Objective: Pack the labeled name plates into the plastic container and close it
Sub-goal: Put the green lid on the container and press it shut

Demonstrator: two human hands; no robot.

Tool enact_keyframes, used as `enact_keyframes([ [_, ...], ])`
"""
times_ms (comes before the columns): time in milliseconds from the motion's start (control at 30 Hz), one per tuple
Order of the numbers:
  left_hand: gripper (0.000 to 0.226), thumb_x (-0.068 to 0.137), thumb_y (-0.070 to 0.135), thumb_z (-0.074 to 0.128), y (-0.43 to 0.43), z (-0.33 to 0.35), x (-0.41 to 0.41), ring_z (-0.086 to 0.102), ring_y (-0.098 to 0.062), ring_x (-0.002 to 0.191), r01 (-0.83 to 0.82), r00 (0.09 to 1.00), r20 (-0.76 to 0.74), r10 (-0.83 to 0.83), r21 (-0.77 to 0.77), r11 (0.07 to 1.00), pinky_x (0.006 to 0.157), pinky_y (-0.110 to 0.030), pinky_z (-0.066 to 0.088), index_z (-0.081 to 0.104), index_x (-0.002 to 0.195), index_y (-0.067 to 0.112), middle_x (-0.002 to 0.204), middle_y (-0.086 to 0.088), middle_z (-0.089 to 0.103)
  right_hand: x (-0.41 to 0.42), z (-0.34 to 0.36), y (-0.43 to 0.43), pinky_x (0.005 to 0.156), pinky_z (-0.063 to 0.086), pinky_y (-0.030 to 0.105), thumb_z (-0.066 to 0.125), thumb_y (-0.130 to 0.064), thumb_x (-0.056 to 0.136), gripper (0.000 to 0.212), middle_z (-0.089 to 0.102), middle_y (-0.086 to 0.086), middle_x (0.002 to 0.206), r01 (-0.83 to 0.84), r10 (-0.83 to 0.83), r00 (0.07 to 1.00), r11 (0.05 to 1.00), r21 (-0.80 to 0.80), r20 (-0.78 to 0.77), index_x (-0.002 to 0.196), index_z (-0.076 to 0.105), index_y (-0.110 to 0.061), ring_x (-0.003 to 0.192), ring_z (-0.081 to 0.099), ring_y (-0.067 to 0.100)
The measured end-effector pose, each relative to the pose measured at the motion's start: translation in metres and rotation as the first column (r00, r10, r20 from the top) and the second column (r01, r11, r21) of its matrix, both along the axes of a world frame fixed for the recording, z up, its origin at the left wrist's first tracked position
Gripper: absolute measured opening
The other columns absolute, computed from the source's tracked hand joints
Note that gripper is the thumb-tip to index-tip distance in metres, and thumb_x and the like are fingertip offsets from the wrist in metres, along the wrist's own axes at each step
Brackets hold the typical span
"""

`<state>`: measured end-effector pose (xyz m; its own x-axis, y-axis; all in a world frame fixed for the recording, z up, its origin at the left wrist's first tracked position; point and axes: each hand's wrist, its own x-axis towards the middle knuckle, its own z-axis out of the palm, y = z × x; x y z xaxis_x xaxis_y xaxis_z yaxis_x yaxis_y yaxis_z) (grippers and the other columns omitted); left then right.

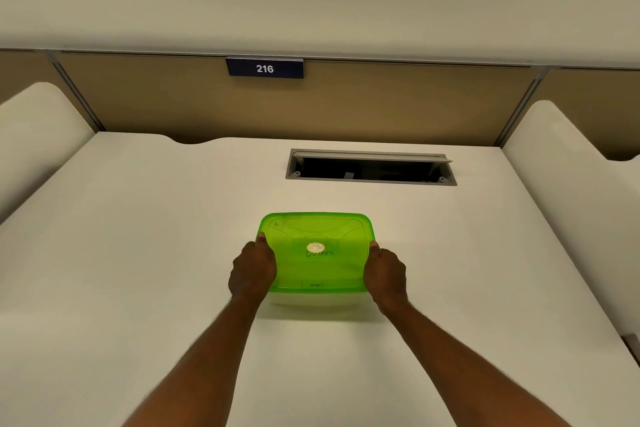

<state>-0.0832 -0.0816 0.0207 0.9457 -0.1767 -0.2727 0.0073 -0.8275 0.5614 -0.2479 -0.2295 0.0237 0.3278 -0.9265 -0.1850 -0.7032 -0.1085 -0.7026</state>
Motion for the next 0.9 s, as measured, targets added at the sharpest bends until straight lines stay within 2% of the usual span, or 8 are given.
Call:
enact_keyframes([
  [233, 0.066, 0.095, 0.059, 0.018, 0.002, 0.001, -0.003, 0.055, -0.038, 0.11, -0.038, 0.999, 0.009, 0.039, -0.008, 0.999, 0.087, -0.044, 0.043, 0.057, 0.116, 0.009, 0.12, -0.02, 0.06, -0.001, 0.009, 0.005, 0.086, 0.05, 0.045, 0.031, -0.05, 0.099, 0.06, 0.067, 0.024, 0.106, 0.024, -0.023, 1.0, 0.999, 0.026, -0.008, 0.098, 0.065, 0.0, 0.101, 0.061, 0.043],
  [333, 0.066, 0.094, 0.059, 0.02, 0.0, 0.002, -0.005, 0.056, -0.038, 0.109, -0.06, 0.998, 0.012, 0.06, 0.02, 0.998, 0.087, -0.044, 0.044, 0.057, 0.115, 0.009, 0.119, -0.02, 0.061, -0.006, 0.013, 0.007, 0.062, 0.061, 0.047, 0.03, -0.074, 0.086, 0.079, 0.064, 0.016, 0.094, 0.007, -0.002, 1.0, 0.978, 0.209, -0.023, 0.093, 0.063, -0.003, 0.07, 0.068, 0.037],
  [400, 0.066, 0.095, 0.059, 0.02, -0.001, 0.003, -0.005, 0.057, -0.039, 0.108, -0.059, 0.998, 0.011, 0.058, 0.033, 0.998, 0.087, -0.044, 0.044, 0.058, 0.115, 0.008, 0.118, -0.02, 0.061, -0.011, 0.015, 0.008, 0.047, 0.059, 0.044, 0.033, -0.083, 0.077, 0.084, 0.061, 0.011, 0.086, -0.009, 0.007, 1.0, 0.952, 0.306, 0.01, 0.088, 0.062, -0.005, 0.057, 0.066, 0.03],
  [500, 0.066, 0.095, 0.057, 0.019, -0.002, 0.003, -0.004, 0.055, -0.039, 0.112, -0.045, 0.999, 0.007, 0.044, 0.031, 0.999, 0.09, -0.044, 0.043, 0.057, 0.117, 0.008, 0.121, -0.021, 0.06, -0.015, 0.015, 0.005, 0.042, 0.057, 0.044, 0.04, -0.082, 0.076, 0.084, 0.06, 0.013, 0.078, -0.054, 0.052, 0.999, 0.967, 0.248, 0.015, 0.078, 0.062, -0.001, 0.048, 0.066, 0.033],
  [567, 0.066, 0.096, 0.056, 0.018, -0.001, 0.003, -0.004, 0.054, -0.039, 0.113, -0.032, 0.999, 0.005, 0.031, 0.022, 0.999, 0.092, -0.045, 0.042, 0.056, 0.118, 0.007, 0.123, -0.021, 0.058, -0.015, 0.015, 0.003, 0.036, 0.052, 0.036, 0.042, -0.08, 0.076, 0.083, 0.061, 0.014, 0.076, -0.069, 0.066, 0.998, 0.979, 0.19, 0.018, 0.072, 0.06, 0.001, 0.045, 0.063, 0.035],
  [633, 0.066, 0.096, 0.056, 0.017, -0.001, 0.002, -0.003, 0.054, -0.039, 0.114, -0.027, 1.0, 0.006, 0.027, 0.018, 0.999, 0.092, -0.045, 0.042, 0.055, 0.119, 0.007, 0.123, -0.021, 0.058, -0.013, 0.013, 0.002, 0.043, 0.052, 0.038, 0.046, -0.077, 0.076, 0.08, 0.06, 0.016, 0.075, -0.067, 0.064, 0.998, 0.985, 0.158, 0.023, 0.069, 0.058, 0.002, 0.052, 0.06, 0.034],
  [733, 0.066, 0.096, 0.057, 0.017, -0.002, 0.001, -0.003, 0.053, -0.039, 0.114, -0.032, 0.999, 0.002, 0.032, 0.005, 0.999, 0.092, -0.045, 0.042, 0.055, 0.119, 0.008, 0.124, -0.021, 0.058, -0.011, 0.009, 0.002, 0.068, 0.057, 0.05, 0.05, -0.073, 0.079, 0.078, 0.064, 0.022, 0.08, -0.06, 0.06, 0.998, 0.992, 0.112, 0.006, 0.073, 0.061, 0.004, 0.073, 0.064, 0.037],
  [900, 0.066, 0.096, 0.057, 0.017, -0.001, -0.001, -0.002, 0.054, -0.039, 0.113, -0.033, 0.999, 0.01, 0.033, 0.002, 0.999, 0.091, -0.045, 0.042, 0.056, 0.117, 0.008, 0.123, -0.021, 0.059, -0.011, 0.005, 0.003, 0.072, 0.055, 0.053, 0.051, -0.072, 0.079, 0.078, 0.066, 0.024, 0.081, -0.054, 0.054, 0.999, 0.995, 0.088, 0.006, 0.074, 0.063, 0.006, 0.08, 0.065, 0.041],
])
